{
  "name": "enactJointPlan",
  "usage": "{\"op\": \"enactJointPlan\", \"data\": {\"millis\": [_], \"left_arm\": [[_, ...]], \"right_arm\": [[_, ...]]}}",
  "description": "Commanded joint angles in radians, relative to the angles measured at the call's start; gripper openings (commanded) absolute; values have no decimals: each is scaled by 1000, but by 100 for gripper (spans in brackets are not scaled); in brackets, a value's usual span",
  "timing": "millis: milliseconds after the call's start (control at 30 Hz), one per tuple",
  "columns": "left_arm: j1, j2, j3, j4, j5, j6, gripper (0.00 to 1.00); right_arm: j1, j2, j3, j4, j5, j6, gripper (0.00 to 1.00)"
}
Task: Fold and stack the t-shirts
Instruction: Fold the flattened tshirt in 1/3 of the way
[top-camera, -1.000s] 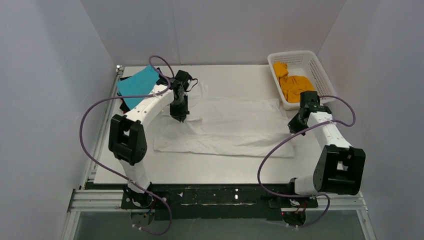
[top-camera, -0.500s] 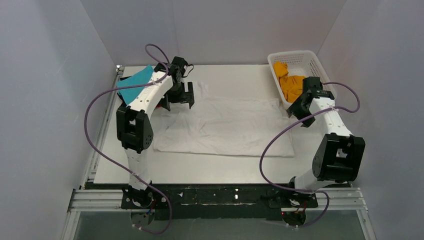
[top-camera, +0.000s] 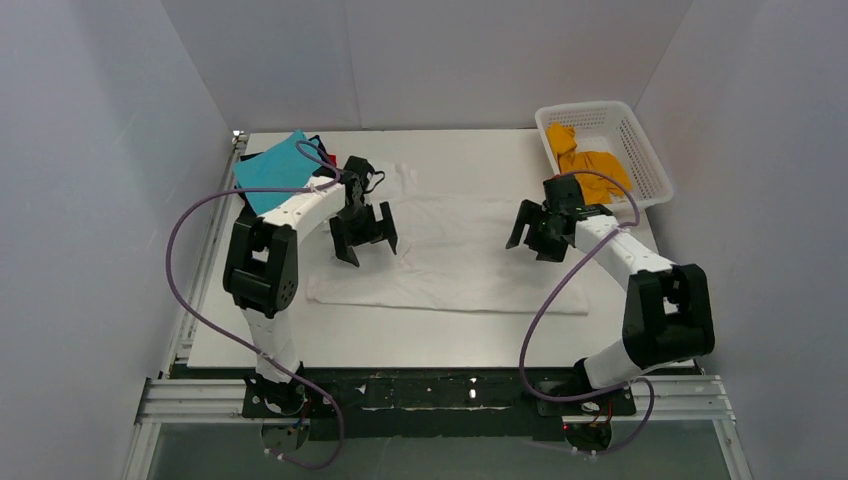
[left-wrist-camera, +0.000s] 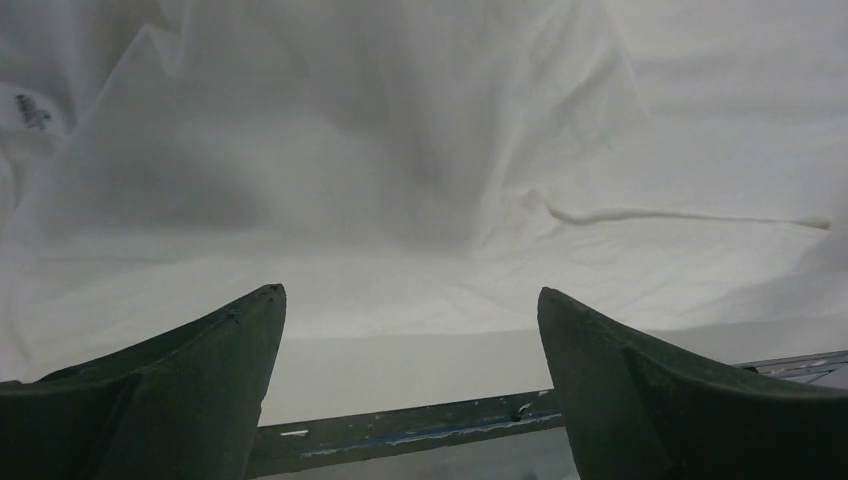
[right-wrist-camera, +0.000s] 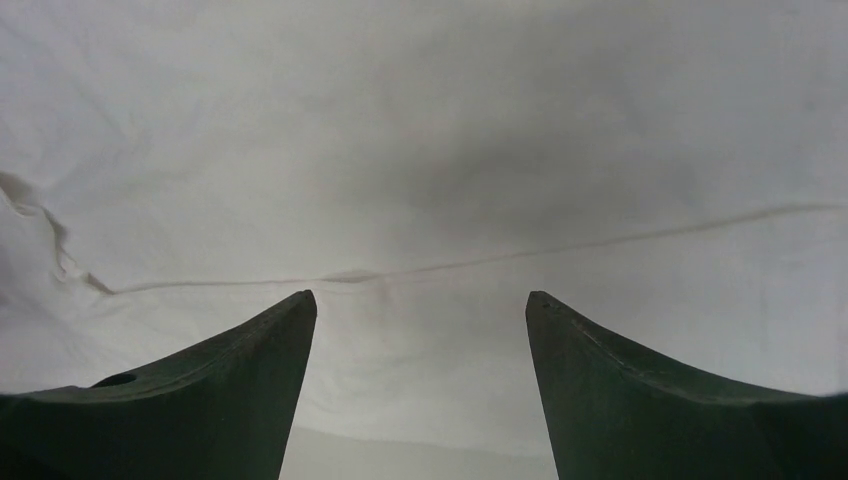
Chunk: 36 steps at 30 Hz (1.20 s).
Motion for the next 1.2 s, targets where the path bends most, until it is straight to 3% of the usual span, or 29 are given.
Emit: {"op": "enactJointPlan", "data": {"millis": [0, 133, 300, 633, 800, 1033, 1167], "left_arm": [[4, 76, -29, -57, 73, -43, 98], [3, 52, -153, -25, 58, -64, 98], [2, -39, -382, 38, 75, -130, 98], [-79, -485, -863, 81, -17, -319, 98], [-105, -547, -908, 70, -25, -345, 98], [-130, -631, -939, -56, -84, -386, 98], [-133, -739, -938, -110, -109, -391, 98]], "right_arm": [[62, 104, 18, 150, -42, -32, 85], [69, 127, -62, 160, -32, -6, 84], [70, 34, -222, 178, -46, 35, 84], [96, -232, -470, 1, -81, 149, 83], [107, -379, -499, -55, -97, 159, 82], [110, -454, -495, -218, -67, 199, 83], [110, -528, -519, -184, -61, 169, 83]]}}
